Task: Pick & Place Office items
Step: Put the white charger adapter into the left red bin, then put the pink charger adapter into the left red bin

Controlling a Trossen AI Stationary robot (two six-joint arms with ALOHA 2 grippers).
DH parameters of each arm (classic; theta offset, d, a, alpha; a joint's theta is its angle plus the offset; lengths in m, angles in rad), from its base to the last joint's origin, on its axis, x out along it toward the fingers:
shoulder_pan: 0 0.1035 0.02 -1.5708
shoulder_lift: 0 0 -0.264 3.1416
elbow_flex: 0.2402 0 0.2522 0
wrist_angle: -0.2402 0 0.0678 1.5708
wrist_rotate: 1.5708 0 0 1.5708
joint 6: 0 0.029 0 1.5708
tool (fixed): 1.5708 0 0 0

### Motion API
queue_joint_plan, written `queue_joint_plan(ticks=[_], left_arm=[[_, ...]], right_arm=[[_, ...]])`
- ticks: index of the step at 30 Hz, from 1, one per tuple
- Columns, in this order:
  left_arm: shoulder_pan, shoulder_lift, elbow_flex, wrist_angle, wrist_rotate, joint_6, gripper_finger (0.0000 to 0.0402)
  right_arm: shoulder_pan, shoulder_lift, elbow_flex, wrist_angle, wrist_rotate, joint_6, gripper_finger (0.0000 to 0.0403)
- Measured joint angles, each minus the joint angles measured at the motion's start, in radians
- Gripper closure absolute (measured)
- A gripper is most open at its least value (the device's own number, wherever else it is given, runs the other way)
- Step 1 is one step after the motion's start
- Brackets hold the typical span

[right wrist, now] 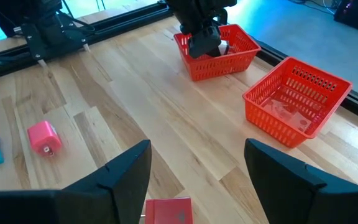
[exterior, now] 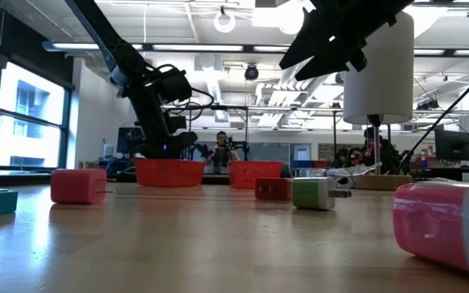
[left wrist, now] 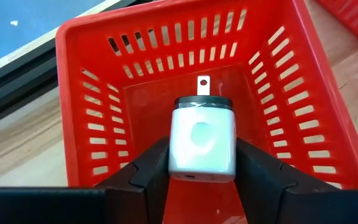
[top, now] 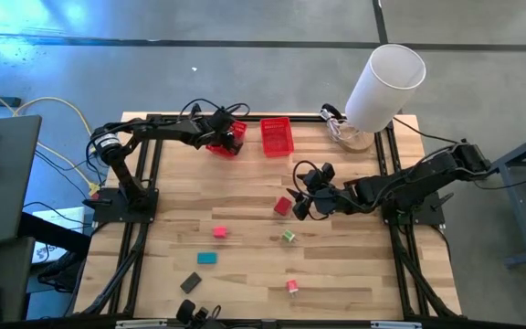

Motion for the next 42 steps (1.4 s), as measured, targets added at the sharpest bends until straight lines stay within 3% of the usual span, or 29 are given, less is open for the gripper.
queue_joint_plan(ticks=[15, 24, 29, 42], left_arm=[[0.0, 0.0, 0.0, 0.001, 0.034, 0.046, 0.0248], [0.0, -0.001, 0.0, 0.003, 0.033, 0.048, 0.0182], [0.0, -0.003, 0.0, 0.019, 0.033, 0.061, 0.0171], [-0.018, -0.143, 0.0, 0.019, 0.028, 0.072, 0.0171]], right_arm=[[0.0, 0.0, 0.0, 0.0, 0.0, 0.0, 0.0156], [0.0, 0.0, 0.0, 0.0, -0.002, 0.0, 0.0156], [0.0, 0.0, 0.0, 0.0, -0.003, 0.0, 0.0156], [0.0, 0.0, 0.0, 0.0, -0.004, 0.0, 0.0156]])
